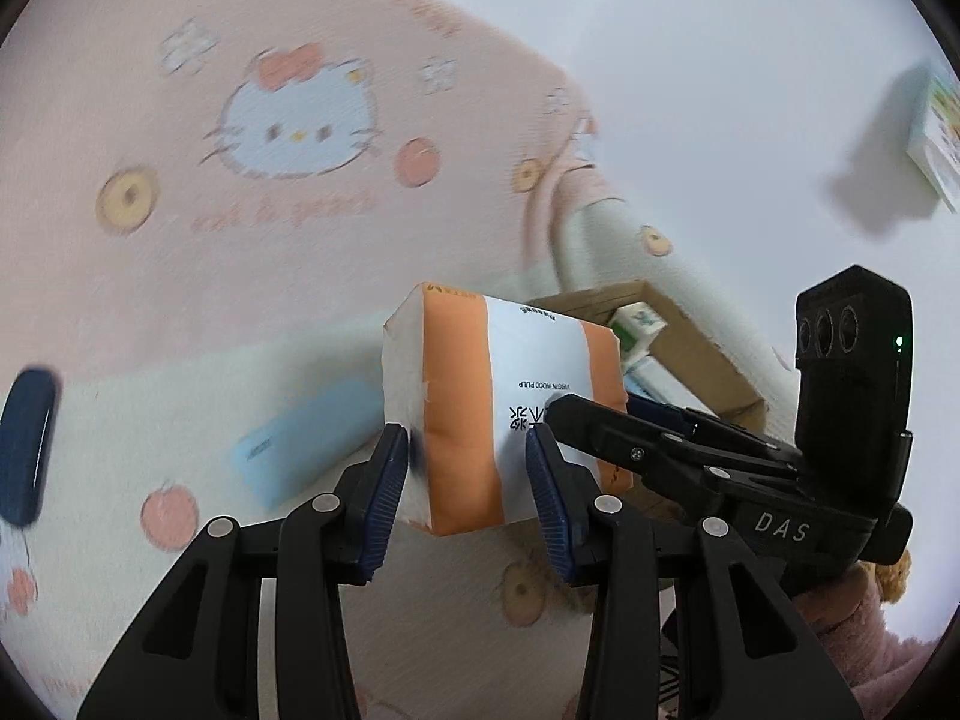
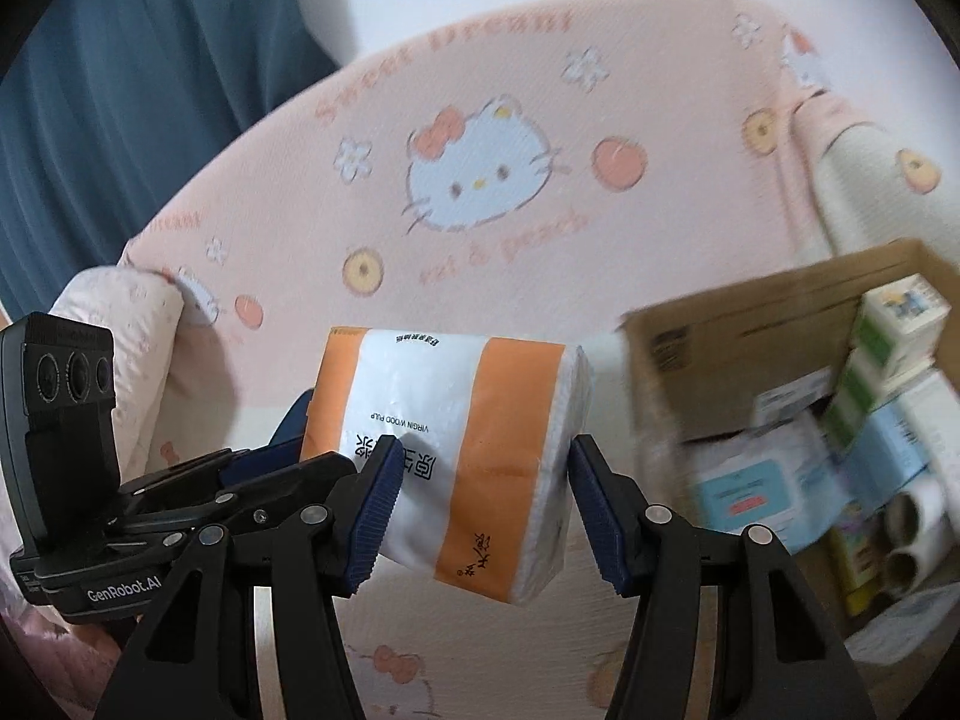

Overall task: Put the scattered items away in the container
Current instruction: 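Lift the held tissue pack with both grippers and carry it to the box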

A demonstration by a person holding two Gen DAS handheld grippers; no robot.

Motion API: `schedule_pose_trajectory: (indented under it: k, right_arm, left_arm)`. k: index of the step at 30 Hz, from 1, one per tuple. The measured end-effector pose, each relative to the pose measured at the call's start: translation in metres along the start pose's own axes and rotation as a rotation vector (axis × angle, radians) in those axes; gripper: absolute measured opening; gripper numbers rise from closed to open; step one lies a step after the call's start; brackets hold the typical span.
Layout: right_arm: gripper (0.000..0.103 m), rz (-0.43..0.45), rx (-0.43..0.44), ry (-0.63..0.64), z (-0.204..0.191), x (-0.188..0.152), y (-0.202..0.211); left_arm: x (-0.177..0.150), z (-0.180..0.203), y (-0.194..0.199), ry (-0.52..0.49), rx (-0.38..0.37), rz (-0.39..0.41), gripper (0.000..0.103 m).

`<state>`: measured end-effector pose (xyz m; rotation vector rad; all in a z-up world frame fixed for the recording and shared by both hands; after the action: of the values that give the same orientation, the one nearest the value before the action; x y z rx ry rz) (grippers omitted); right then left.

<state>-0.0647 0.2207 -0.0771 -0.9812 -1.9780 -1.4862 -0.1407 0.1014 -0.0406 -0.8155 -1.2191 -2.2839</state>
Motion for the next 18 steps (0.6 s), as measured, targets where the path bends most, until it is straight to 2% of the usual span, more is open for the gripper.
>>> schedule_pose_trajectory:
  k: [6, 9, 13, 18]
  right_arm:
    - [0.055, 0.022, -0.041, -0.019, 0.049, 0.026, 0.043]
    - [0.055, 0.009, -0.061, -0.044, 0.079, 0.034, 0.059]
    - [0.055, -0.036, -0.076, -0.082, 0.118, 0.036, 0.072]
    - [0.055, -0.13, -0.054, -0.175, 0.16, 0.026, 0.077]
  left_arm:
    - [0.02, 0.055, -0.021, -0.074, -0.058, -0.017, 0.045]
    - [0.029, 0.083, -0.041, -0.098, -0.091, -0.06, 0.045]
    - [0.027, 0.115, -0.067, -0.14, -0.111, -0.118, 0.045]
    - [0.016, 0.14, -0.098, -0.203, -0.107, -0.193, 0.045]
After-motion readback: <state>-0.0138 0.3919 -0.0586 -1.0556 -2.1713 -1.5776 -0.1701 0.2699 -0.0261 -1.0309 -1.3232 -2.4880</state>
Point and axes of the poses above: each gripper's, at about its wrist camera, not at the fingertips, and y roughly against the way its jaws point, z to its right, x to its top, the point moved 8 cm from there along -y, roughly the way its jaws point, and after that the axes turned 3 degrees about y, right-handed, at the moved point
